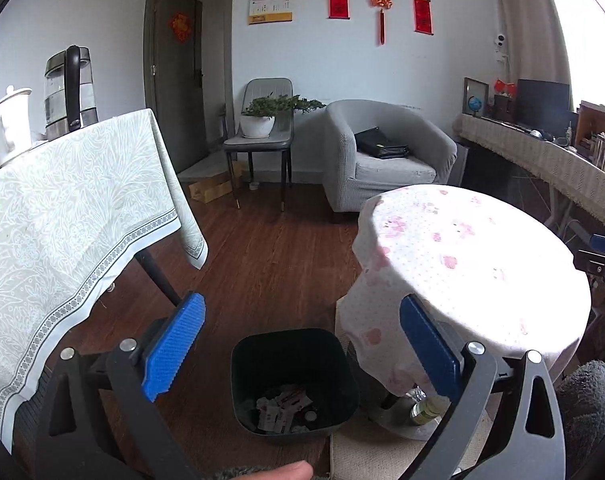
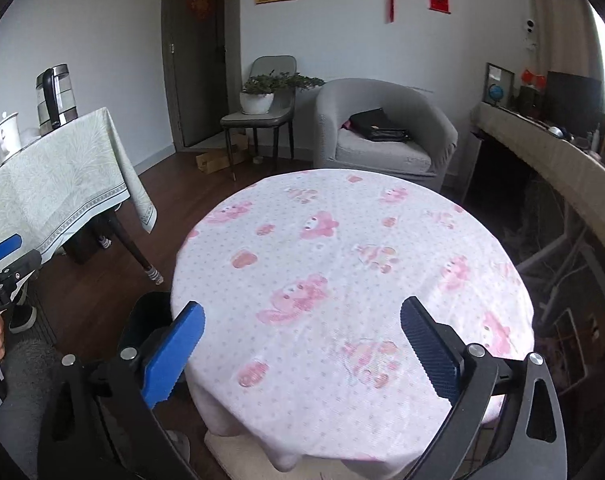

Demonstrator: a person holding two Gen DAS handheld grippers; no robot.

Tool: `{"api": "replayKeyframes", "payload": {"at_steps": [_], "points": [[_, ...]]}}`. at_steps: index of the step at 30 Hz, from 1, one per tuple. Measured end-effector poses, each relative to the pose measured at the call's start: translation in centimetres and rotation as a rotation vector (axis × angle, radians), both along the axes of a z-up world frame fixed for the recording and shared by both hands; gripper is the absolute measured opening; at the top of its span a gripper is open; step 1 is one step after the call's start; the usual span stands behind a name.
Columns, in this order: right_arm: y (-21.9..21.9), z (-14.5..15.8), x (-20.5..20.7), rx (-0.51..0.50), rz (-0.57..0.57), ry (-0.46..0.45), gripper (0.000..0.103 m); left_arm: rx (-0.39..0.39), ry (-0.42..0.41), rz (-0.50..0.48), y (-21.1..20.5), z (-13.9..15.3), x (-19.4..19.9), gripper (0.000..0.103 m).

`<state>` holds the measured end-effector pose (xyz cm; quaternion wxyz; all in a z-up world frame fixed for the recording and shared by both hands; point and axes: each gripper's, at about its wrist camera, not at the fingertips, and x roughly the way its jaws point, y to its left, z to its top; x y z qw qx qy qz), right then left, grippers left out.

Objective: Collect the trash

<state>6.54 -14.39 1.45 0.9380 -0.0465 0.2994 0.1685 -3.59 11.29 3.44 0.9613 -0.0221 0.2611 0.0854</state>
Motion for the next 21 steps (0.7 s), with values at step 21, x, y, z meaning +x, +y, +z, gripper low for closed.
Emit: {"api": "replayKeyframes", "payload": {"at_steps": [21], "points": [[-3.2,-2.2,-2.7,0.085,0.049,-0.071,0.1,0.028,-0.005,0.027,-1.1,-1.7,0.1,0.1]]}}
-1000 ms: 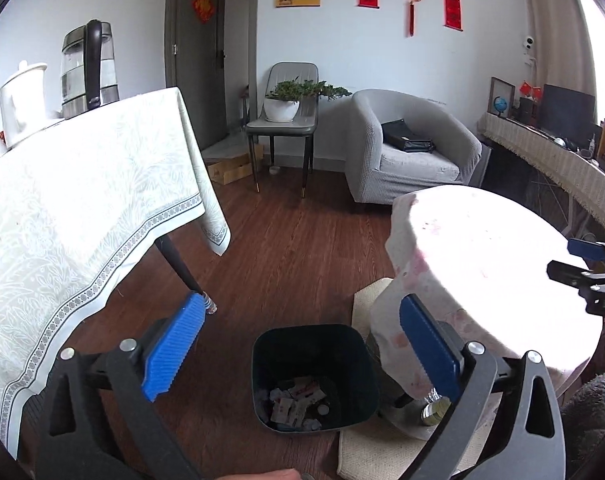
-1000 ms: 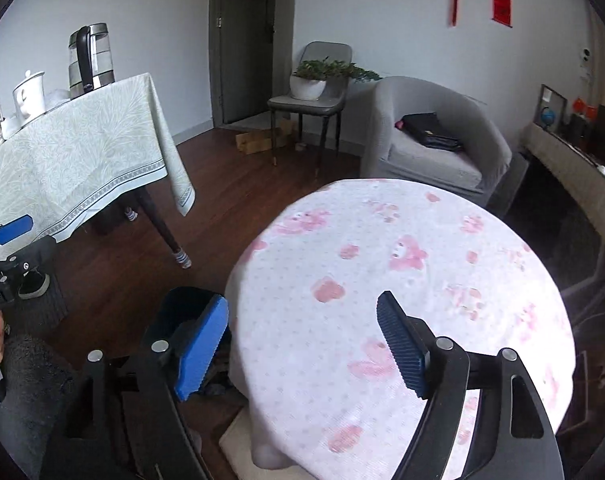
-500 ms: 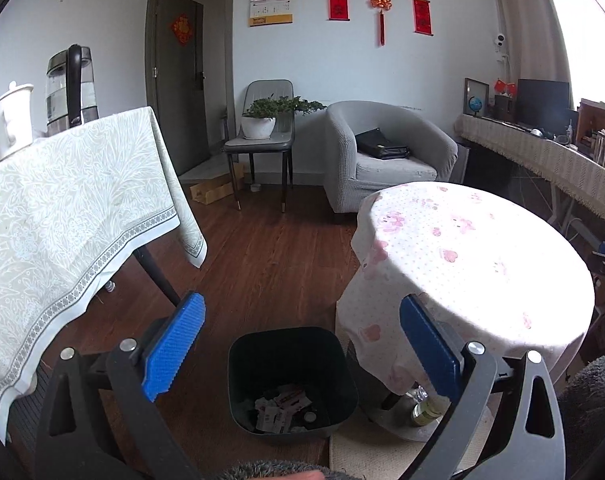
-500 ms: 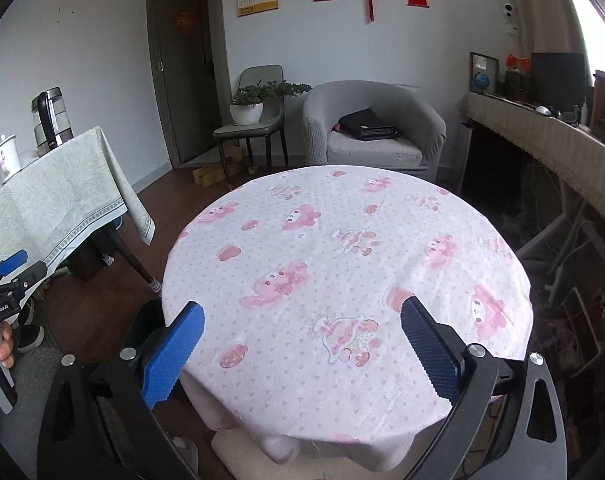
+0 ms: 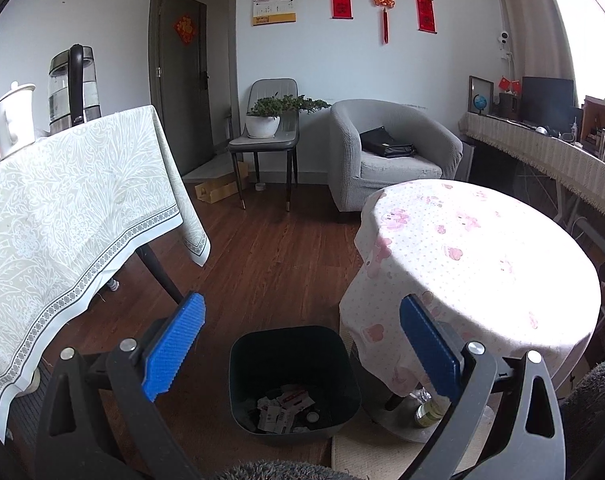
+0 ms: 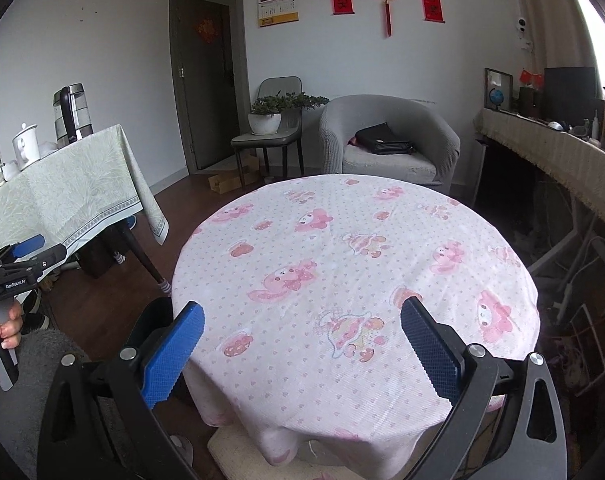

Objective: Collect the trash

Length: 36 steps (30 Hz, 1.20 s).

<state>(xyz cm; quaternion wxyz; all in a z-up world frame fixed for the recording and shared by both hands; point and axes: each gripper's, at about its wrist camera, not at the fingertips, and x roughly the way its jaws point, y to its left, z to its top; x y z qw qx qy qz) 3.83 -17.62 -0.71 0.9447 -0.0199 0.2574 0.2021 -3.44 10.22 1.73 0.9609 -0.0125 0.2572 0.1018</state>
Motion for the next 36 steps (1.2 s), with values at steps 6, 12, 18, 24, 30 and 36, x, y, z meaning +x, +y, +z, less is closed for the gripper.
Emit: {"api": "replayKeyframes", "payload": {"at_steps": [6,12,18,24,30,36], "points": [[-0.18,0.01,0.04,0.009,0.002,0.004,0.1,0.028,0.004,-0.007,-0.51,-0.08,-0.03,0.1],[-0.29,-0.02,0.1,0.017,0.001,0.005,0.1,0.025,0.009,-0.006,-0.5,-0.11,0.0,0.1],[-0.28,0.0,0.08,0.013,0.001,0.004,0.1,0.025,0.01,-0.005,-0.44,-0.1,0.04,0.1],[-0.11,-0.04,0.08,0.0,0.009,0.006,0.1,0.021,0.012,-0.002,-0.34,-0.16,0.07,0.1],[-0.09,-0.05,0.09,0.001,0.01,0.005,0.1,0.022,0.018,0.005,-0.3,-0.32,0.11,0.1],[-0.09,-0.09,0.12,0.002,0.009,0.007,0.1,0.011,0.019,0.007,-0.13,-0.37,0.16,0.1]]}}
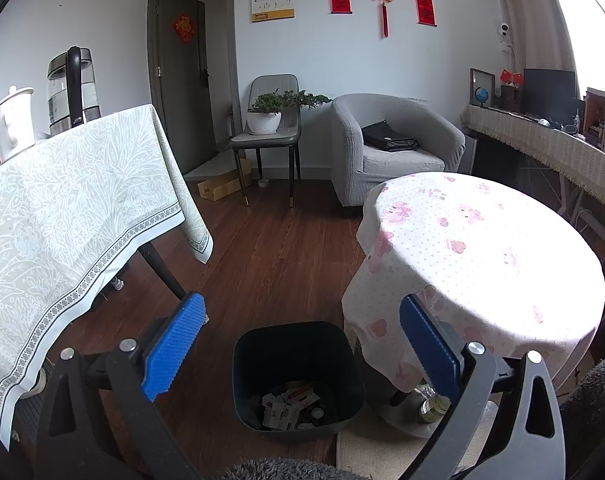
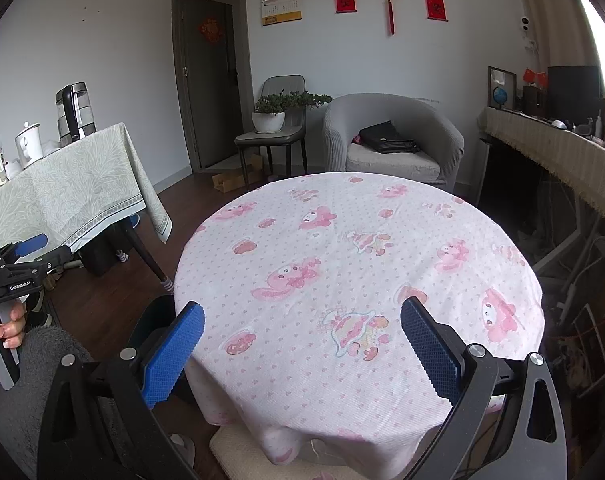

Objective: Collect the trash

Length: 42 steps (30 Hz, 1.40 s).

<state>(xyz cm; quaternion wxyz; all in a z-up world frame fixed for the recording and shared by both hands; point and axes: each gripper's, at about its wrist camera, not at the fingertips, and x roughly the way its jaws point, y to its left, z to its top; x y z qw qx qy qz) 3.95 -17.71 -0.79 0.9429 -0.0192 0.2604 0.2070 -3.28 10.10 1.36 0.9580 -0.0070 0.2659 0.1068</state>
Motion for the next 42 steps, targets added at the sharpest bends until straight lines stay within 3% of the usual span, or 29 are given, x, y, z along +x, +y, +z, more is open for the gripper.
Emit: {"api": "replayKeyframes", "payload": {"at_steps": [42], "points": [[0.13,-0.04,0.01,-0.004,0.001,0.003,0.1,-0.016,0.012,0.01,0.71,-0.24,0.18,0.1]]}}
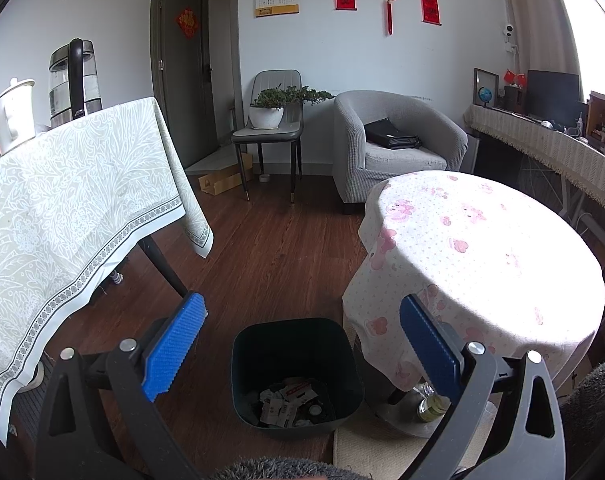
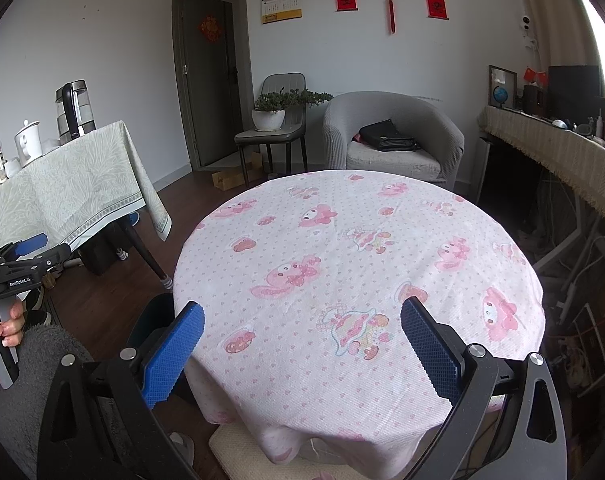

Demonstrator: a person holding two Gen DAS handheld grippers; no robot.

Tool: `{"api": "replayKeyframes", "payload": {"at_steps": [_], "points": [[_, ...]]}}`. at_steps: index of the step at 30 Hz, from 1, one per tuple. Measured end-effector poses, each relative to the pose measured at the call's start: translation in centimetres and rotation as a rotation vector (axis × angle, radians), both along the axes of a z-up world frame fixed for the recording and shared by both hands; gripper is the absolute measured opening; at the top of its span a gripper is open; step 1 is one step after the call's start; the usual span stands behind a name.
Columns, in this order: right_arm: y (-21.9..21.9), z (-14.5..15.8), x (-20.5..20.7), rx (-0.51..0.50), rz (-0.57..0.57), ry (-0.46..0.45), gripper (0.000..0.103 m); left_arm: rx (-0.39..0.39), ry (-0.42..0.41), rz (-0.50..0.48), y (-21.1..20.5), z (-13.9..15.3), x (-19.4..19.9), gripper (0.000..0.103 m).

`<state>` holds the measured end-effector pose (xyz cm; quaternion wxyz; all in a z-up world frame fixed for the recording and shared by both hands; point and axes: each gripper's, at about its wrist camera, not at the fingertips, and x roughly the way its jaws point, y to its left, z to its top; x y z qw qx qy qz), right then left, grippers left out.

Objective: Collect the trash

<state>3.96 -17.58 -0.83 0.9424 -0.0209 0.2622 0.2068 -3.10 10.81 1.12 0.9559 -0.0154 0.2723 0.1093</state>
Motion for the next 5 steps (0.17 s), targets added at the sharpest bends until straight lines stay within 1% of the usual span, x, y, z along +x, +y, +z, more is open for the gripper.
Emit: {"api": "replayKeyframes", "payload": {"at_steps": [5], "points": [[0.01,0.02,0.0,-0.001,0.0,0.0,0.1,0.009,0.004,-0.001,-0.12,0.02,0.06,0.1]]}}
